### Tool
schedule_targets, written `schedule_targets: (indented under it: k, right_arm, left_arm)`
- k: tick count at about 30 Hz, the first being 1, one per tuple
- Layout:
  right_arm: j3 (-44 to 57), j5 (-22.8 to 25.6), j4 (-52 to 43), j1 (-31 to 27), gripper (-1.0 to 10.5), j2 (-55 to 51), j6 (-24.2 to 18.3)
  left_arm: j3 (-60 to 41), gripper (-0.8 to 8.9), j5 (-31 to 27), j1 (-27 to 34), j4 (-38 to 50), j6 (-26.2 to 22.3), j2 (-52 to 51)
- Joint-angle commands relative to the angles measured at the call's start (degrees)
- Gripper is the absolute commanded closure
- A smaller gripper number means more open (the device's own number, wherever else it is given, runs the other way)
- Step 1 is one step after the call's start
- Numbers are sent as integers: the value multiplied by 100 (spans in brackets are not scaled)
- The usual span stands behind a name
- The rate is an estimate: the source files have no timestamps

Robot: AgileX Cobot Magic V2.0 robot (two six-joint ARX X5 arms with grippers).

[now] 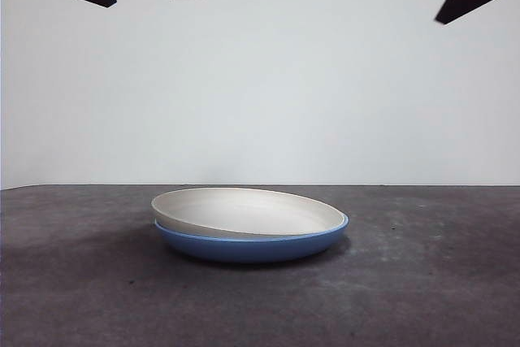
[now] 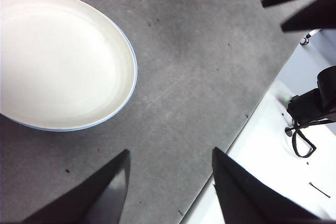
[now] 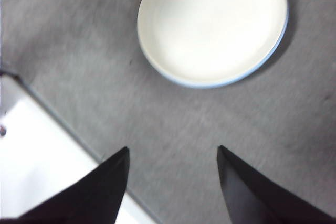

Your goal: Pick up the white plate, put it on the blue plate, put it on desk

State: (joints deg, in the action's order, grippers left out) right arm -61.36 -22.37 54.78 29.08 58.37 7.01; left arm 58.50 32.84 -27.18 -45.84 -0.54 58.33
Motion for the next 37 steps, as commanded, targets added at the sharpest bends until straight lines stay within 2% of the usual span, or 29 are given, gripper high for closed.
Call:
schedule_targets:
  k: [1,18,20,23,37]
  right_arm:
    - [-96,-11,31,129,681,-50,-192]
    - [-94,-11,13,188,683,-79,-190]
    - [-94,-11,15,188,740,-79,-192]
    - [-94,-11,15,188,928,-79,-195]
    - [-94,-11,-243,186,939,-81,-210]
  left_arm:
    - [57,565,17,-26,31,-26,20]
    - [57,571,17,-26,22,-24,20]
    - [57,626,17,-26,20,-24,20]
    - [57,813,17,-26,26,-26,20]
    - [57,804,17,-26,50,-28,20]
